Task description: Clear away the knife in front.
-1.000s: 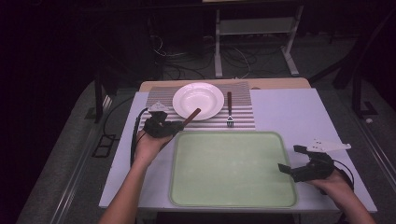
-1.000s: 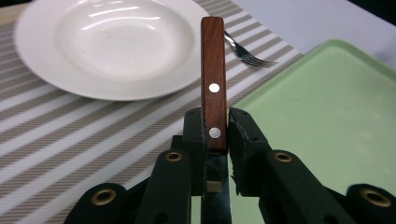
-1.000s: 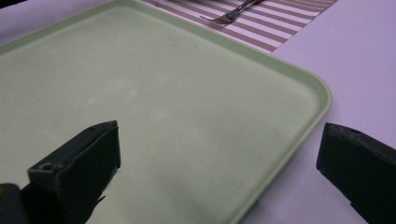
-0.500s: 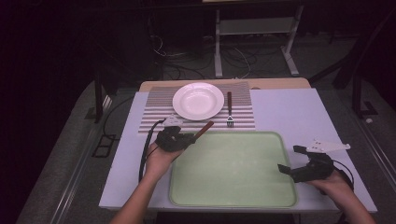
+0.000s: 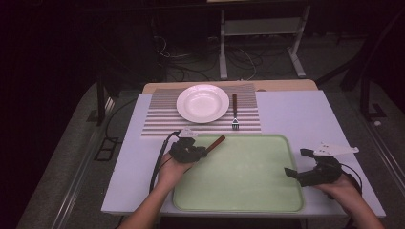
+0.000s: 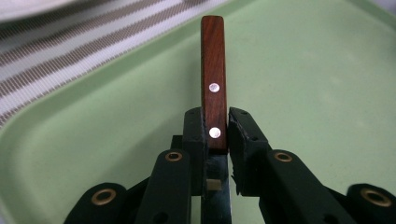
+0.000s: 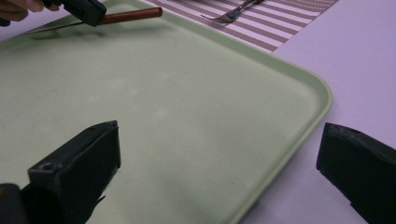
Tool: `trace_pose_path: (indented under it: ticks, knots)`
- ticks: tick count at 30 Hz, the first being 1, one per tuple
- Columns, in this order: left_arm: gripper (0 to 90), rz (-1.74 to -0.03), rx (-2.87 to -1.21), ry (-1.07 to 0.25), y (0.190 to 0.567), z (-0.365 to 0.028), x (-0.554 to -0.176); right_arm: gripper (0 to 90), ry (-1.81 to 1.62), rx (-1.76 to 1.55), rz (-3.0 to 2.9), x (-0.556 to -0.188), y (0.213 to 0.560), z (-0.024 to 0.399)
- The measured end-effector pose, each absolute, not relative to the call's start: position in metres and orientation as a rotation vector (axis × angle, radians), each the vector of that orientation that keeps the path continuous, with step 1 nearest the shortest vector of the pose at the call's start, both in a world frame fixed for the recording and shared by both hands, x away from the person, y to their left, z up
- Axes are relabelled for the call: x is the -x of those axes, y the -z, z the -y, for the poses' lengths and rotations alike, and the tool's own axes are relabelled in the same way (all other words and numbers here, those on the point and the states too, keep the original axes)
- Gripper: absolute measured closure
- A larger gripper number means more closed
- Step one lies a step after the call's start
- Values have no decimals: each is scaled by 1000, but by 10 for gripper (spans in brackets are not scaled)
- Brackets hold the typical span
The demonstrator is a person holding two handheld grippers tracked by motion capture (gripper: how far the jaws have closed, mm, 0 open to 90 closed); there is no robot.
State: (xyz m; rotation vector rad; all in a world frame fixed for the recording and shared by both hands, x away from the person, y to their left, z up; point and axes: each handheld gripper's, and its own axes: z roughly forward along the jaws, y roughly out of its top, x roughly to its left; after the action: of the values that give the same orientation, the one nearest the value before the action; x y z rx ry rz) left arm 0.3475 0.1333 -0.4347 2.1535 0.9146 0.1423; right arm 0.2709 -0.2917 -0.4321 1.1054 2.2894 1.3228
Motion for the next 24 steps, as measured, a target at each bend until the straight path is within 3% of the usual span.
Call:
trace_pose_path:
  ticks: [19, 24]
  knots:
    - [720, -900, -2155, -153, 436, -133, -347, 0, -1325, -1106, -2290, -271, 432, 292]
    - [845, -861, -2140, -126, 431, -127, -349, 0, -1328, -1095, -2300, -271, 433, 292]
